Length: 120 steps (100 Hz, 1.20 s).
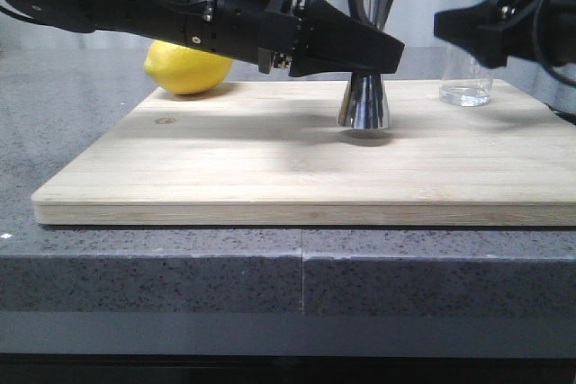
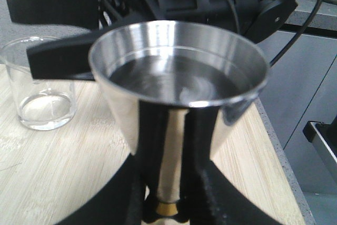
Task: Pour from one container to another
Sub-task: 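Raise the right gripper away from the beaker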
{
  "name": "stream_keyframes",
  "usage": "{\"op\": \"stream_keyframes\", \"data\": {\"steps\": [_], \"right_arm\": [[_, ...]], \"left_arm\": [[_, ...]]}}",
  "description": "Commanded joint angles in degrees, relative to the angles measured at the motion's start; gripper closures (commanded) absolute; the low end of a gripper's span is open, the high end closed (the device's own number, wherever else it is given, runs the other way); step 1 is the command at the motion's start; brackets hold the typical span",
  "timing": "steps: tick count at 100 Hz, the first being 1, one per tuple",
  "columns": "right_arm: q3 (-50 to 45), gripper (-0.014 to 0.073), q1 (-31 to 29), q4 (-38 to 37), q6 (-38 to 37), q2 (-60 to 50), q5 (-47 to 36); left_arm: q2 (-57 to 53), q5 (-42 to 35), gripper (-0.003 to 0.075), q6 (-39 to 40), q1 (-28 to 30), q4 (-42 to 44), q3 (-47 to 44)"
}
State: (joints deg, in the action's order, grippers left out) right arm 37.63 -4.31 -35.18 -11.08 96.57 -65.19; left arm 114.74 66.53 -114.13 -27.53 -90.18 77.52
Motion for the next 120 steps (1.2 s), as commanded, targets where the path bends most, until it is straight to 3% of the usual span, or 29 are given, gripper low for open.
{"op": "stream_keyframes", "data": {"steps": [1, 47, 120], "right_arm": [[1.03, 0.0083, -0.38, 1.82, -0.36, -4.41, -8.34], [1.03, 0.0083, -0.38, 2.15, -0.36, -15.07, -8.35], [1.03, 0.0083, -0.38, 2.24, -0.78, -15.74, -8.35]], "left_arm": [[-3.97, 4.81, 0.0741, 0.33, -0.4, -4.06, 1.77], [-3.97, 1.77, 0.0741, -0.1, -0.28, -4.44, 3.18], [-3.97, 6.74, 0.0741, 0.01, 6.29, -2.17, 4.55]]}}
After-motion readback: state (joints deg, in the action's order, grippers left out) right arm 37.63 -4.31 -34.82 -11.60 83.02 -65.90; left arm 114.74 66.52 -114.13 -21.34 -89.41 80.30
